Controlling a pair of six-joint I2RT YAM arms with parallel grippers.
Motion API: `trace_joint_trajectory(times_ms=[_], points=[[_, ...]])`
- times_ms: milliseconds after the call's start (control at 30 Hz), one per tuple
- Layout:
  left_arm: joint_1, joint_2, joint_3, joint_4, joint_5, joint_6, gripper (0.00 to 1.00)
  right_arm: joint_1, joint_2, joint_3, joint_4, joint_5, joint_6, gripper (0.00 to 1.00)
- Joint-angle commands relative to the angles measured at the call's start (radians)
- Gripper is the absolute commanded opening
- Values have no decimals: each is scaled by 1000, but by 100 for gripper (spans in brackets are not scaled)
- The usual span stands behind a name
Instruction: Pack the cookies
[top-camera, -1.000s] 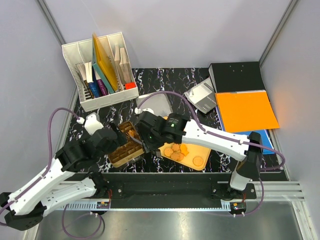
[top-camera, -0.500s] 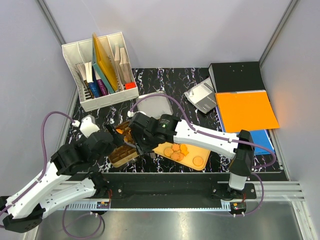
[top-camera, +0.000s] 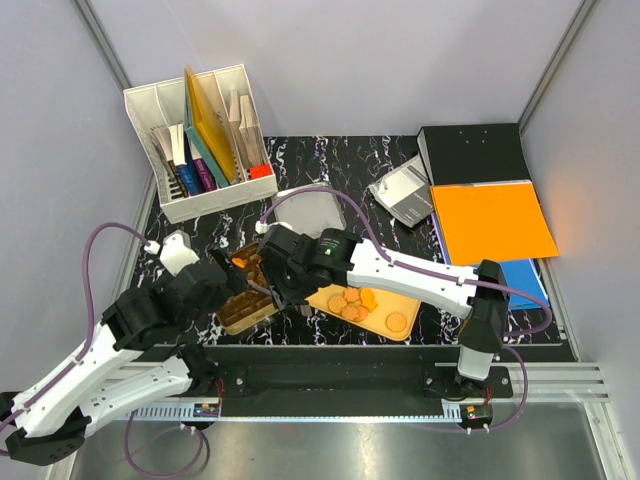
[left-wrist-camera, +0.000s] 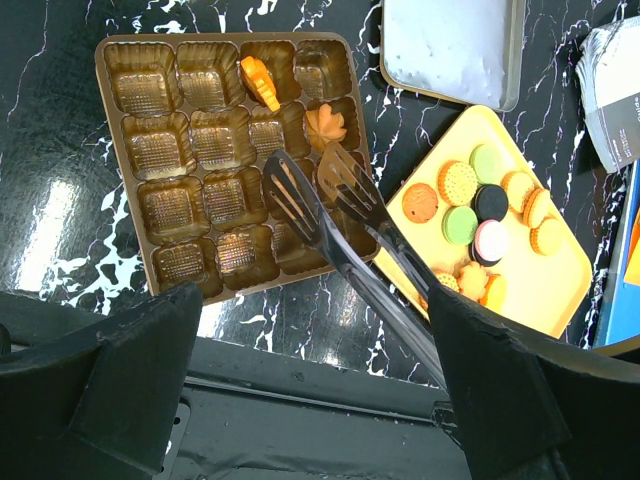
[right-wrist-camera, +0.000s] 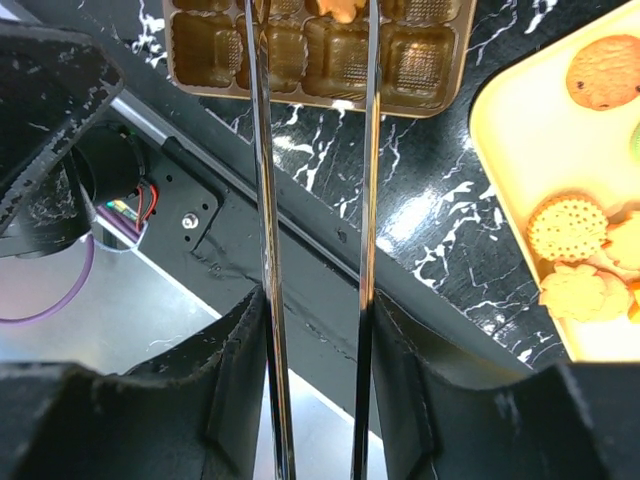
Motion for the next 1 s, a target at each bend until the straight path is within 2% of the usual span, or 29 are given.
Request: trace_joint_trajectory(times_ms=[0,67,200,267,633,967], points=[[3,11,-3,23,-16,0,99,10,-67,12,3,59,-6,48],[3,16,-3,29,-18,1,99,10,-104,-24,3,62,3,43],[3,27,-3,42,-13,7,99,13,-142,-68,33,13,0,26],[3,36,-1,48,-10,9,99,34,-141,-54,46,-3,-6,22],[5,25,-4,40,-7,3,99,77,-50,-11,52,-78,-29,21],[5,21,-7,37,-10,-2,99,74,-29,-45,49,5,-37,22]])
